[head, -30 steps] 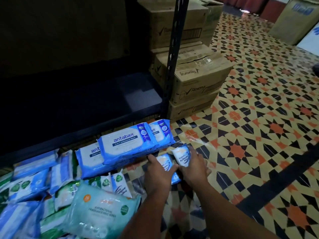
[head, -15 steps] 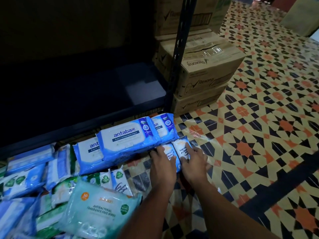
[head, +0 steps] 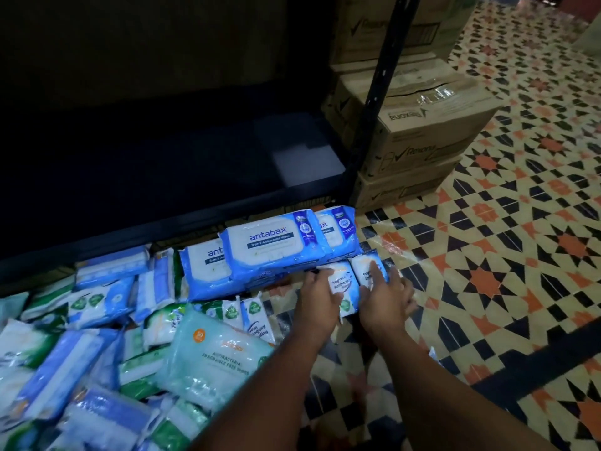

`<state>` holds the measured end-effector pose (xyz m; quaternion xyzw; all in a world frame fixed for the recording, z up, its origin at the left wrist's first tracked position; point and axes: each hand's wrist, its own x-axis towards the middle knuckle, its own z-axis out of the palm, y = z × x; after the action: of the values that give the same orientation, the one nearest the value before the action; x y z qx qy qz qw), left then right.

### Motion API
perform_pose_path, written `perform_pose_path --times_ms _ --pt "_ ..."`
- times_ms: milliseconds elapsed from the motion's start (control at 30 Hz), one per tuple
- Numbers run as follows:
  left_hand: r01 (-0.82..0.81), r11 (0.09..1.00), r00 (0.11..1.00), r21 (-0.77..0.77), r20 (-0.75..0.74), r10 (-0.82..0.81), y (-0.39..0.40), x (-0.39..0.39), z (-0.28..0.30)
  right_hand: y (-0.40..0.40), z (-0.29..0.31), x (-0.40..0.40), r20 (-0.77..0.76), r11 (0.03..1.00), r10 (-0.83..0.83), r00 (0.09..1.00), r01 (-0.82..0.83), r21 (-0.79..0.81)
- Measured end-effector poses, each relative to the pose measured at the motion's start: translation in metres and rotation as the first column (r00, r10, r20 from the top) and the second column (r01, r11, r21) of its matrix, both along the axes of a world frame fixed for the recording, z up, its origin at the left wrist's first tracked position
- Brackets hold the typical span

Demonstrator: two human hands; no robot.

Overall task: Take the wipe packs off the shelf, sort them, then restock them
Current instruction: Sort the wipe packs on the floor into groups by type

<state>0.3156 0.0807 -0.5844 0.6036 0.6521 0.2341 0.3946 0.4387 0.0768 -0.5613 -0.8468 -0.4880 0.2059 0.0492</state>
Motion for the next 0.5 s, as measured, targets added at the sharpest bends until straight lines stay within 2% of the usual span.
perform_pose_path --times_ms 133,233,300,367,433,500 --pt "0.174 0.98 0.985 0.095 -0.026 -0.172 -0.01 -0.056 0.023 -0.016 0.016 -0.027 0.043 0.992 0.049 0.998 -0.054 0.119" --pt "0.229 0.956 0.966 0.184 -0.161 -0.2 -0.026 -0.11 0.046 -0.04 0.026 -0.057 -0.034 0.959 0.202 0.979 -0.19 0.211" --pt "0.23 0.937 0.943 0.264 -0.298 -0.147 -0.04 -0.15 0.059 -0.06 0.028 -0.078 -0.109 0.916 0.352 0.93 -0.319 0.244" --pt "0.188 0.915 0.902 0.356 -0.431 -0.018 -0.058 -0.191 0.061 -0.075 0.029 -0.097 -0.151 0.846 0.519 0.841 -0.481 0.228" --pt "0.102 0.932 0.823 0.347 -0.556 0.118 -0.08 -0.233 0.058 -0.086 0.033 -0.114 -0.172 0.746 0.665 0.727 -0.653 0.126" --pt "0.021 0.96 0.705 0.278 -0.685 0.184 -0.109 -0.272 0.05 -0.095 0.037 -0.131 -0.177 0.637 0.758 0.627 -0.771 0.0"
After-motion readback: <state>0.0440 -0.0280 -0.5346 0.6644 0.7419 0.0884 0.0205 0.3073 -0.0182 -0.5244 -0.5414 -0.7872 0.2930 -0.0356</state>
